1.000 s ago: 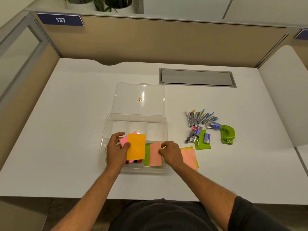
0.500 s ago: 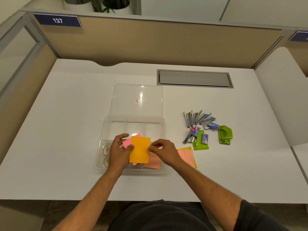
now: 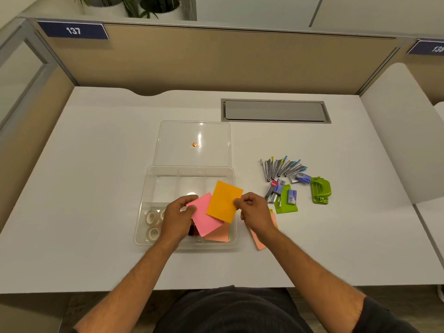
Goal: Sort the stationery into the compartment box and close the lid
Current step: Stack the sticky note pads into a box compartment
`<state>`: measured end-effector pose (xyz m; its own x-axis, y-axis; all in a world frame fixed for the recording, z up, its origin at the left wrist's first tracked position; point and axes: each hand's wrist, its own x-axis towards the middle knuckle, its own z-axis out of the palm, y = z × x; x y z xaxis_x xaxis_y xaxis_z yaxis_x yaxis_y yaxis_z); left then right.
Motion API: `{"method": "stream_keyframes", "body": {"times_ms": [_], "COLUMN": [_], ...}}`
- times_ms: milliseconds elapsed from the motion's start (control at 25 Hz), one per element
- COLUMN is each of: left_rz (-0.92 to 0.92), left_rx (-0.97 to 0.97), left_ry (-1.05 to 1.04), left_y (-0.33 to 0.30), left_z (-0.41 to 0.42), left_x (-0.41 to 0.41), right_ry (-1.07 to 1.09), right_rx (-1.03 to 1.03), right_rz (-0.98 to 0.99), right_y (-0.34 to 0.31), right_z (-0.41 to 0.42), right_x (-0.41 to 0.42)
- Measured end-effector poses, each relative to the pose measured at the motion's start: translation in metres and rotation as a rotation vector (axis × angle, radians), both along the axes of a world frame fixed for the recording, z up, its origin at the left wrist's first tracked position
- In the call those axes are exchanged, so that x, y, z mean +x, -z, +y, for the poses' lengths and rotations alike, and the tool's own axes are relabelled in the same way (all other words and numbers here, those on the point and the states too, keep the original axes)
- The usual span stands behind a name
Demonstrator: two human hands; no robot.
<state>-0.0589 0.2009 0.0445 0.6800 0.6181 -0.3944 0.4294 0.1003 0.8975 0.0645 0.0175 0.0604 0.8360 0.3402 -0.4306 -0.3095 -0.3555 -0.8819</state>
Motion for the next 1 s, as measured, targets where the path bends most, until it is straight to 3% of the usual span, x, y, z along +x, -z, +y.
{"method": "stream_keyframes", "body": {"times_ms": [240,480,760,880,1000], "left_rz": [0.033,0.113,0.240,0.280,0.213], "left_rx": [0.094,0.363,0.780,0.972,0.845], "left_ry": [0.239,0.443,0.552,0.693,0.628], "left_y": [0.000,0.014,0.018,0.024,0.025], "left_z": [-0.015,-0.026,-0.030,-0.027,-0.029], "left_x": [0.025,0.032,0.032,0.032,0.030], "right_ry": [0.173,0.226,0.235,0.237,0.195], "right_rx": [-0.015,-0.049,-0.067,-0.069,-0.057], "right_rz": [-0.063,-0.108,-0.134,-0.133,-0.124], "right_y": [0.001,0.000,0.002,-0.001,-0.001], "right_z": [-0.022,-0.033,-0.046,-0.045,-0.045], "right_x": [0.015,0.014,0.011,0.011,0.011]}}
